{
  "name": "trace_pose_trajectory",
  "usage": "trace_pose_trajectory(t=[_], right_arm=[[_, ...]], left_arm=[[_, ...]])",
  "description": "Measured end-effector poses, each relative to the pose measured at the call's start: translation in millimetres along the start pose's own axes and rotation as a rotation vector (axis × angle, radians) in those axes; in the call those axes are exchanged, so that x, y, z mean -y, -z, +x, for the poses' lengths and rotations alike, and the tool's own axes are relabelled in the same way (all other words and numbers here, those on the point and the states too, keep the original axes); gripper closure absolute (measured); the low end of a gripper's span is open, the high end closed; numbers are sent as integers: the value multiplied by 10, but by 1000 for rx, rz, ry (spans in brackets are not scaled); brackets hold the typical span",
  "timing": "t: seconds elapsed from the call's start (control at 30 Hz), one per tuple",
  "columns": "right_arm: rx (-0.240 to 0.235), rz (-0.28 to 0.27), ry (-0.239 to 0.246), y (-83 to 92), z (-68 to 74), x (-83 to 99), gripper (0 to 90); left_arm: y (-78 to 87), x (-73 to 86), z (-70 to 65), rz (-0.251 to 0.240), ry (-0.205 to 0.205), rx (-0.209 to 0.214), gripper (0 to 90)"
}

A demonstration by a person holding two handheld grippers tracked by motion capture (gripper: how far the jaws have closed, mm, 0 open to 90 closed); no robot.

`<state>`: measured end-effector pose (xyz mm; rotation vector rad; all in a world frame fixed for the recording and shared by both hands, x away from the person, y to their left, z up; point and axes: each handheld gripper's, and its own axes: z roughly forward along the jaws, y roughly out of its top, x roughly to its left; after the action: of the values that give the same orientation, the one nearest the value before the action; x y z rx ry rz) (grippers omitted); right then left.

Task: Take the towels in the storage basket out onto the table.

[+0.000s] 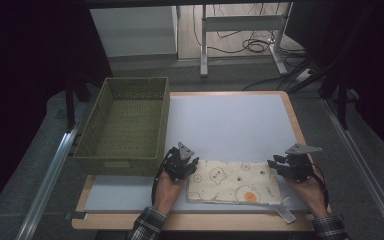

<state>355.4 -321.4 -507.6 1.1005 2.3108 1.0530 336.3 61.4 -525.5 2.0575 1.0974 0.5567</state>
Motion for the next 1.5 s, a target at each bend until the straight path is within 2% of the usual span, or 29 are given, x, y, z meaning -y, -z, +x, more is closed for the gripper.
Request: trace_pose_trajectory(t=[0.13,0.2,0.23,0.3,0.33,0.37,0.43,0.47,0.53,0.77,0.9,1.03,1.13,1.3,1.5], right_arm=[[-19,23,16,-99,8,22,599],[-22,46,27,-142,24,54,590],[-33,39,13,-141,27,68,606],[-44,38,-6,-132,36,81,711],[-66,39,-10,-126,54,84,817],[-84,44,-13,-124,67,82,845],[-65,67,14,-119,107,45,865],[-57,74,25,-122,109,28,867],[-30,80,43,-138,90,-16,867],[35,77,38,-310,-125,-206,865],[45,88,23,-460,-252,-319,861],[32,79,-3,-492,-268,-338,842],[30,63,-26,-420,-272,-307,781],[-4,37,-82,-241,-317,-261,630],[-25,11,-66,-25,-266,-197,520]], left_arm=[[-120,61,11,51,7,11,585],[-120,91,29,32,28,15,552],[-115,96,38,33,28,18,534],[-105,112,54,33,35,50,544],[-100,120,58,32,40,70,586],[-88,138,65,30,52,110,629],[-72,151,63,29,61,149,765],[-67,155,58,27,63,157,805],[-49,151,43,22,40,158,839],[37,102,-41,-33,40,228,848],[9,73,-47,-19,17,204,838],[-93,91,-3,13,21,183,764],[-115,110,10,10,21,169,683],[-107,118,14,18,0,152,625],[-119,118,36,18,11,148,565]])
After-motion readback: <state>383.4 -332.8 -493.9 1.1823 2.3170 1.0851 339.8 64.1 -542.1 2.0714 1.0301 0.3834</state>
